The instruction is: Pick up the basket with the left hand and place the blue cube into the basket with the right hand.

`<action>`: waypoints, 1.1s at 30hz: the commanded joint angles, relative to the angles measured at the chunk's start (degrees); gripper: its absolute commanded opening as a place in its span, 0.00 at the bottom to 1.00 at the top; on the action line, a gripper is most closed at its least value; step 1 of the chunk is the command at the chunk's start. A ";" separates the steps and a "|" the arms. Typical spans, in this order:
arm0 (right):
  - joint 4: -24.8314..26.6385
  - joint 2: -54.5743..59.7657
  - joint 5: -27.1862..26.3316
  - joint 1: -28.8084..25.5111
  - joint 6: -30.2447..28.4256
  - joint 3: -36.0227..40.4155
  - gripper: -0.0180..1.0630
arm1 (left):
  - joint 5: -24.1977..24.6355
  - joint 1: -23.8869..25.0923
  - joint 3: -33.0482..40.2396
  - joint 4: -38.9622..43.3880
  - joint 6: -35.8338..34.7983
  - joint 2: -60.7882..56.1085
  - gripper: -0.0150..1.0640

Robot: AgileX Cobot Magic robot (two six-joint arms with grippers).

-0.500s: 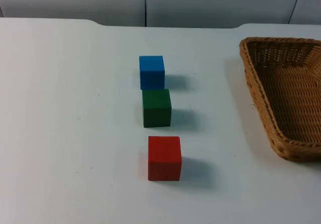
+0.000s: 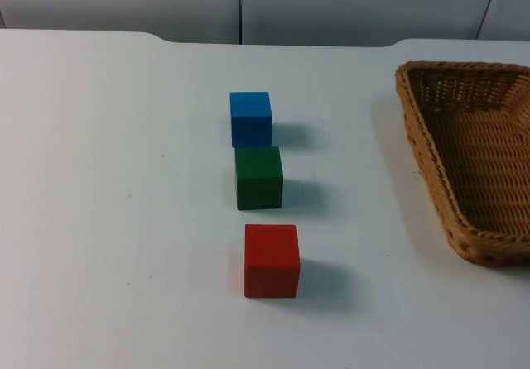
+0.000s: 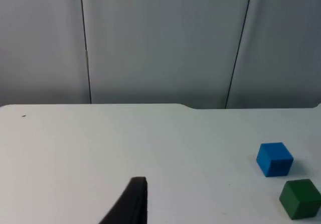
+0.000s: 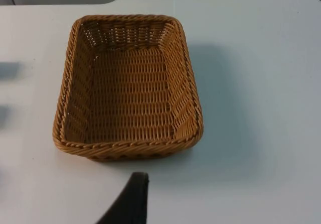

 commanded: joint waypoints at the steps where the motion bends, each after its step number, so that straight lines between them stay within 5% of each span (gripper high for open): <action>1: 0.27 -0.23 -0.51 -0.45 -0.09 0.30 0.98 | -2.16 -0.33 -1.54 -1.31 -0.18 2.21 0.99; 8: 0.27 -0.23 -0.51 -0.45 -0.09 0.30 0.98 | -11.81 -0.33 -5.06 -15.34 9.19 11.05 0.99; 17: 0.27 -0.23 -0.51 -0.45 -0.09 0.30 0.98 | -14.48 -0.33 -8.47 -28.63 21.43 24.95 0.99; 27: 0.27 -0.23 -0.51 -0.45 -0.09 0.30 0.98 | -6.67 -0.33 -15.13 -51.07 42.26 45.13 0.98; 33: 0.27 -0.23 -0.51 -0.45 -0.09 0.30 0.98 | -1.24 -0.67 -17.32 -60.68 48.24 55.60 0.98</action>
